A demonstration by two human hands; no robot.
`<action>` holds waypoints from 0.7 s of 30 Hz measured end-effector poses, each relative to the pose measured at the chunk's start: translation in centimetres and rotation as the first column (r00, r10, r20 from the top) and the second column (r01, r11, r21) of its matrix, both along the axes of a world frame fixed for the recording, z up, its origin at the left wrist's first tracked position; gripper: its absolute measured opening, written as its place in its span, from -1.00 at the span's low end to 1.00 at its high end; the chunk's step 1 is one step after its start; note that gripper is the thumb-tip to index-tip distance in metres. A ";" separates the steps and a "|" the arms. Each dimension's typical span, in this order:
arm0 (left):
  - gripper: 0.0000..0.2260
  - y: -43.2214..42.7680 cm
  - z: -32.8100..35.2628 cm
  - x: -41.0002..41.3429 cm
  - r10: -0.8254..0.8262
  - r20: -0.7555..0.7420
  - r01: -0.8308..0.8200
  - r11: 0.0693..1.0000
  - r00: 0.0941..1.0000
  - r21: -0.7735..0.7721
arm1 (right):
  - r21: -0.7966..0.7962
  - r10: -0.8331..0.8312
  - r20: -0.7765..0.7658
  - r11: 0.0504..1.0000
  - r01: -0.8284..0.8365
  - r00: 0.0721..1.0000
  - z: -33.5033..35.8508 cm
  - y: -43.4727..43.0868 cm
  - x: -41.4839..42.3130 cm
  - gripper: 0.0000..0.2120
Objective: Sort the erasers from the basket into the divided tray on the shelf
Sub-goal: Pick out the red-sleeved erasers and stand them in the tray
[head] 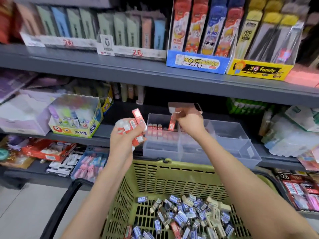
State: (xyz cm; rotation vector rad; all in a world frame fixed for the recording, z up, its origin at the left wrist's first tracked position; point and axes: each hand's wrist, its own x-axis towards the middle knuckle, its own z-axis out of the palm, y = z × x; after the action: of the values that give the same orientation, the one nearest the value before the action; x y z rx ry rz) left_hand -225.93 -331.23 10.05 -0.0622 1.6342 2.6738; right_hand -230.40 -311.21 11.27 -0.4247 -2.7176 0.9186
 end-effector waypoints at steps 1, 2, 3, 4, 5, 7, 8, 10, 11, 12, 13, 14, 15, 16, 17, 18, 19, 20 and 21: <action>-0.84 0.1 -0.1 -0.4 -0.009 -0.001 0.009 1.000 1.000 -0.013 | 0.055 0.005 0.054 0.998 -0.008 0.999 -0.1 -0.1 -0.5 -0.80; -0.85 0.1 -0.1 -0.8 -0.017 0.001 0.017 1.000 1.000 -0.024 | 0.110 0.019 0.106 0.993 -0.031 0.994 -0.2 -0.3 -0.9 -0.80; -0.85 0.1 -0.2 -1.2 -0.026 0.004 0.026 0.999 1.000 -0.033 | 0.152 0.035 0.146 0.987 -0.057 0.989 -0.4 -0.5 -1.2 -0.81; -0.84 0.1 -0.4 -1.4 -0.033 0.009 0.033 0.999 0.999 -0.034 | 0.178 0.048 0.176 0.981 -0.079 0.983 -0.6 -0.8 -1.4 -0.82; -0.82 0.1 -0.6 -1.6 -0.038 0.015 0.038 0.999 0.999 -0.027 | 0.197 0.057 0.194 0.976 -0.096 0.979 -0.8 -1.1 -1.5 -0.84; -0.82 0.1 -1.2 -1.8 -0.035 0.035 0.036 0.999 0.999 -0.007 | 0.260 0.050 0.200 0.960 -0.102 0.979 -1.2 -1.7 -1.7 -0.84; -0.82 0.1 -1.5 -1.8 -0.031 0.049 0.031 1.000 0.998 -0.005 | 0.304 0.039 0.192 0.948 -0.097 0.981 -1.4 -1.8 -1.7 -0.83; -0.81 0.0 -2.1 -1.9 -0.033 0.077 0.034 0.999 0.997 -0.003 | 0.385 0.017 0.162 0.920 -0.079 0.987 -1.7 -2.0 -1.8 -0.82; -0.80 0.0 -2.3 -1.9 -0.039 0.086 0.039 0.999 0.996 0.001 | 0.410 0.017 0.154 0.909 -0.079 0.988 -1.9 -2.0 -1.7 -0.81; -0.79 -0.1 -2.4 -2.0 -0.046 0.090 0.046 0.999 0.995 0.005 | 0.411 0.023 0.166 0.907 -0.090 0.986 -2.1 -1.9 -1.6 -0.80; -0.78 -0.1 -2.5 -2.0 -0.052 0.090 0.052 0.999 0.995 0.006 | 0.385 0.035 0.198 0.916 -0.110 0.980 -2.3 -1.7 -1.7 -0.81; -0.79 -0.1 -2.5 -2.0 -0.056 0.087 0.055 0.998 0.995 0.006 | 0.350 0.050 0.237 0.927 -0.134 0.970 -2.3 -1.6 -1.8 -0.81; -0.80 -0.1 -2.5 -2.0 -0.055 0.077 0.055 0.998 0.996 0.001 | 0.332 0.068 0.283 0.929 -0.164 0.957 -2.2 -1.5 -2.0 -0.81; -0.81 -0.1 -2.5 -1.9 -0.051 0.059 0.052 0.999 0.997 -0.012 | 0.336 0.086 0.330 0.920 -0.202 0.940 -2.1 -1.4 -2.2 -0.79; -0.82 -0.1 -2.5 -1.8 -0.043 0.034 0.044 0.998 0.999 -0.038 | 0.350 0.105 0.373 0.904 -0.245 0.922 -2.0 -1.3 -2.4 -0.77; -0.82 -0.1 -2.5 -1.6 -0.033 0.003 0.033 0.997 0.999 -0.069 | 0.363 0.120 0.404 0.889 -0.279 0.907 -2.0 -1.3 -2.5 -0.74; -0.82 -0.1 -2.4 -1.4 -0.025 -0.027 0.022 0.996 0.999 -0.089 | 0.389 0.124 0.411 0.872 -0.296 0.903 -1.9 -1.4 -2.4 -0.72; -0.82 -0.1 -2.4 -1.2 -0.021 -0.051 0.016 0.995 0.998 -0.095 | 0.448 0.109 0.386 0.846 -0.289 0.916 -1.8 -1.4 -2.0 -0.71; -0.81 -0.1 -2.3 -1.0 -0.023 -0.068 0.016 0.995 0.997 -0.099 | 0.528 0.090 0.295 0.814 -0.241 0.951 -1.5 -1.5 -1.5 -0.71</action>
State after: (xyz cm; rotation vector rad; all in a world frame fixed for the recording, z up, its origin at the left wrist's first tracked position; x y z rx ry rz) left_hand -226.93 -331.35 7.75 0.0461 1.7766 2.6081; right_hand -231.87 -312.67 9.74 -0.1904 -3.1186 0.0535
